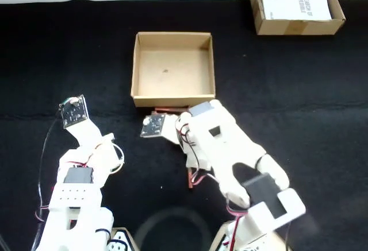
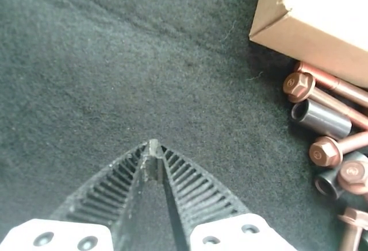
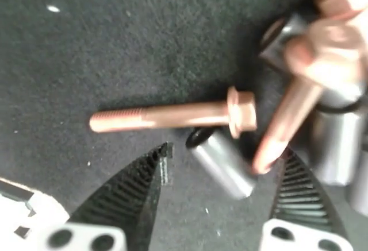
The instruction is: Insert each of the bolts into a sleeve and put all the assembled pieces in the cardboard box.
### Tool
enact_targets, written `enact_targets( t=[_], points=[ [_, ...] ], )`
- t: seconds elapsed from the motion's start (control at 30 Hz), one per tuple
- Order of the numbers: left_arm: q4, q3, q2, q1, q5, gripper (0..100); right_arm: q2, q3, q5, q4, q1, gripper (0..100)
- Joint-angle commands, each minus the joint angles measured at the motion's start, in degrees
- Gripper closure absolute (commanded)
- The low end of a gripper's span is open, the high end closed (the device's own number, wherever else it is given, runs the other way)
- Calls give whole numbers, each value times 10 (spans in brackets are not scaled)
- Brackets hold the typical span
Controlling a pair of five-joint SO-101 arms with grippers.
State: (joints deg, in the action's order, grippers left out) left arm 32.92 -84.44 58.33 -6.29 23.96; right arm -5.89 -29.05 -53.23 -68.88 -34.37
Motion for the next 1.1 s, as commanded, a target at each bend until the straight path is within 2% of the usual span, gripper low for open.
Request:
enact_targets(
  t=[0.0,0.17,0.33,0.5,0.83,1.07],
  points=[
    [-11,4,-2,-7,-4,991,-37,0,-2,6,6,735],
    [-11,3,-2,-7,-4,991,-86,4,-6,36,17,771],
    [-11,3,-2,-7,-4,991,-93,18,-8,15,18,990],
    [-11,3,-2,-6,-4,991,-88,28,-7,-22,45,991],
    [-11,1,-2,-4,-4,991,-10,187,-2,-184,69,991],
    [-11,1,-2,-3,-4,991,60,220,-2,-211,70,991]
  ],
)
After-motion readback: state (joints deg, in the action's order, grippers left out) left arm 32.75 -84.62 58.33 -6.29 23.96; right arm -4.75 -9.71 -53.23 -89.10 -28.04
